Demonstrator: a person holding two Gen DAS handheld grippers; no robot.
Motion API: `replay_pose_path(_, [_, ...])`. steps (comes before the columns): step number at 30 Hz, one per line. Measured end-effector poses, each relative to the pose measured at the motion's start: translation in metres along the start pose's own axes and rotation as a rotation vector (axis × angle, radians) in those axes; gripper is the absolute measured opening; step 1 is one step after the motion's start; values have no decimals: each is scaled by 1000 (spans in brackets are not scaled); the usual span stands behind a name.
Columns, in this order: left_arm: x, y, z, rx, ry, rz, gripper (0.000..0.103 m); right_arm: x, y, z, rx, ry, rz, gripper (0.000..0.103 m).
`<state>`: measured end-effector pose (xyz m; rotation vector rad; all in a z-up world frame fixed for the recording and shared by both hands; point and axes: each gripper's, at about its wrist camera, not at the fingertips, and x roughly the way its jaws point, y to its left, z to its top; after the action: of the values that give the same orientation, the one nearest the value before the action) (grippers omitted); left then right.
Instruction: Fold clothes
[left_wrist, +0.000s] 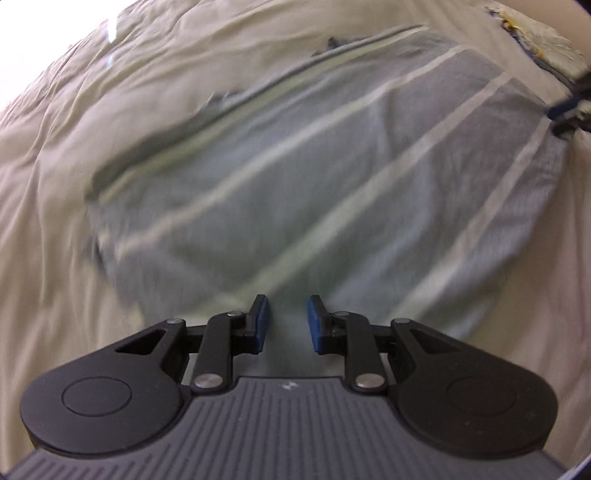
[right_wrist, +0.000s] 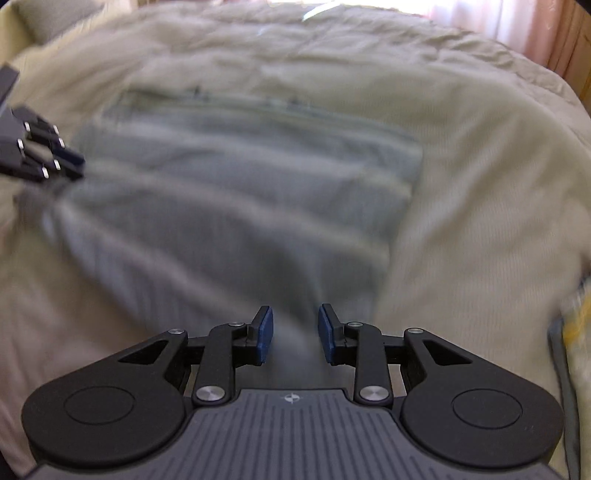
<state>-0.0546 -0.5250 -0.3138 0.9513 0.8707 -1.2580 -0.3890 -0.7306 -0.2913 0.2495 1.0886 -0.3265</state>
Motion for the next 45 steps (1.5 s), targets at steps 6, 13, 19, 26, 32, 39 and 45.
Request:
replay_pose_path(6, [-18, 5, -23, -12, 31, 54, 20, -17, -14, -35, 29, 46, -54, 30])
replay_pose_path(13, [-44, 21, -43, -4, 27, 101, 21, -40, 12, -27, 26, -29, -43, 31])
replay_pose_path(19, [-58, 50, -56, 148, -47, 106, 24, -34, 86, 6, -9, -92, 38, 31])
replay_pose_path(26, [-65, 83, -72, 374, -142, 119, 31, -22, 211, 53, -16, -143, 27, 37])
replay_pose_path(32, [-29, 102, -81, 805, -270, 170, 58, 2, 307, 82, 60, -98, -51, 42])
replay_pose_path(39, [12, 125, -92, 1308, -418, 227, 59, 22, 374, 108, 99, -91, -59, 46])
replay_pose_path(45, [47, 133, -89, 1539, -545, 278, 61, 30, 392, 111, 120, -82, -104, 51])
